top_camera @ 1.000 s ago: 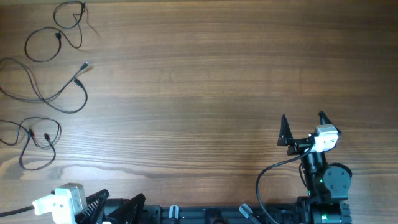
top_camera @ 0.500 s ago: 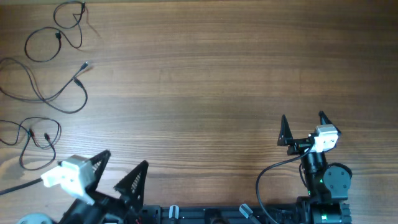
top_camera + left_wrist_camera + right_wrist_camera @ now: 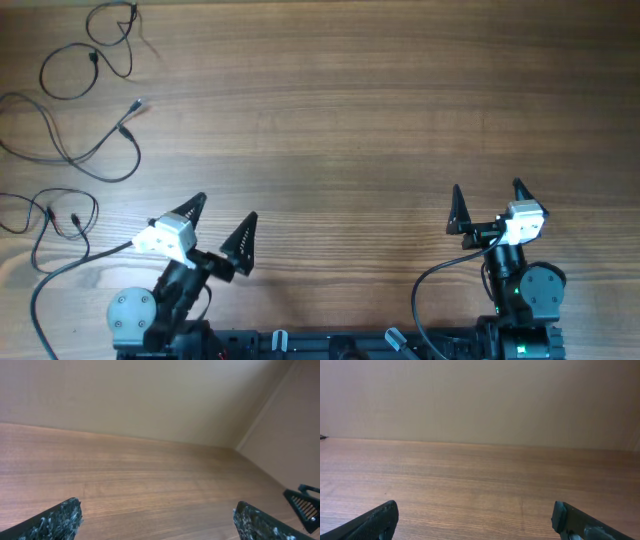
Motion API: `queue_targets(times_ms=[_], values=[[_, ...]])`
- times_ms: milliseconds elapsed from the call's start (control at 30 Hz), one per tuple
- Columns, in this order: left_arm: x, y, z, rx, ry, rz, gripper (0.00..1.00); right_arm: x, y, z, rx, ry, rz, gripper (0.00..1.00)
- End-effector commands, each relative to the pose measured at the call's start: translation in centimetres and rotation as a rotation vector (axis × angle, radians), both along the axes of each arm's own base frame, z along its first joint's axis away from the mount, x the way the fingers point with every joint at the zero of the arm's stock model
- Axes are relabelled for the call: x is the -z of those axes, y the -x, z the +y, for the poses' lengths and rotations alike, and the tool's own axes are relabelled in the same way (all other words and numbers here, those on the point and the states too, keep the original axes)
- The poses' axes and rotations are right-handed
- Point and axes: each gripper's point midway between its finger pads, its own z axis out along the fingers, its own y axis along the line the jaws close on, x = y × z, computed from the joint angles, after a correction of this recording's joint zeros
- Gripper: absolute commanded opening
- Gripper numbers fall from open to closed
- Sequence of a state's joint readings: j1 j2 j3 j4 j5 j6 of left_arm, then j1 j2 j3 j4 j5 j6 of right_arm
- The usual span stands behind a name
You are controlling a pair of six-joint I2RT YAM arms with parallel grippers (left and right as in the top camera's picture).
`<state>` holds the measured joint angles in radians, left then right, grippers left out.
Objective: Untangle cables
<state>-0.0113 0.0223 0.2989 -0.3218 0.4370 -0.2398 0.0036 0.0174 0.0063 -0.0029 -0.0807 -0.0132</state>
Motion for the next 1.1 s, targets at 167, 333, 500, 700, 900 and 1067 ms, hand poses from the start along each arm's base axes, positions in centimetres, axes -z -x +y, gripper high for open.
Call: queue_targets(times_ms=[167, 333, 500, 700, 900, 1067], values=[[0.9, -1.4, 1.0, -0.064, -0.073, -0.09, 1.0, -0.3, 0.0, -0.3, 0.017, 0.011, -0.015, 1.0], [1.6, -2.1, 1.4, -0.089, -0.072, -0.116, 1.0, -0.3, 0.0, -0.3, 0.017, 0.011, -0.015, 1.0], [2.8, -2.6, 1.4, -0.09, -0.068, -0.129, 1.0, -0.3, 0.1, -0.3, 0.017, 0.011, -0.016, 1.0], [4.0, -3.4, 2.2, -0.143, -0.053, -0.148, 1.0, -0.3, 0.0, -0.3, 0.017, 0.011, -0.015, 1.0], [5.2, -3.9, 3.7, -0.233, -0.048, -0.09, 1.0, -0.3, 0.0, -0.3, 0.017, 0.011, -0.015, 1.0], [7.6, -4.1, 5.9, -0.357, -0.082, 0.009, 1.0, -0.3, 0.0, -0.3, 0.017, 0.011, -0.015, 1.0]])
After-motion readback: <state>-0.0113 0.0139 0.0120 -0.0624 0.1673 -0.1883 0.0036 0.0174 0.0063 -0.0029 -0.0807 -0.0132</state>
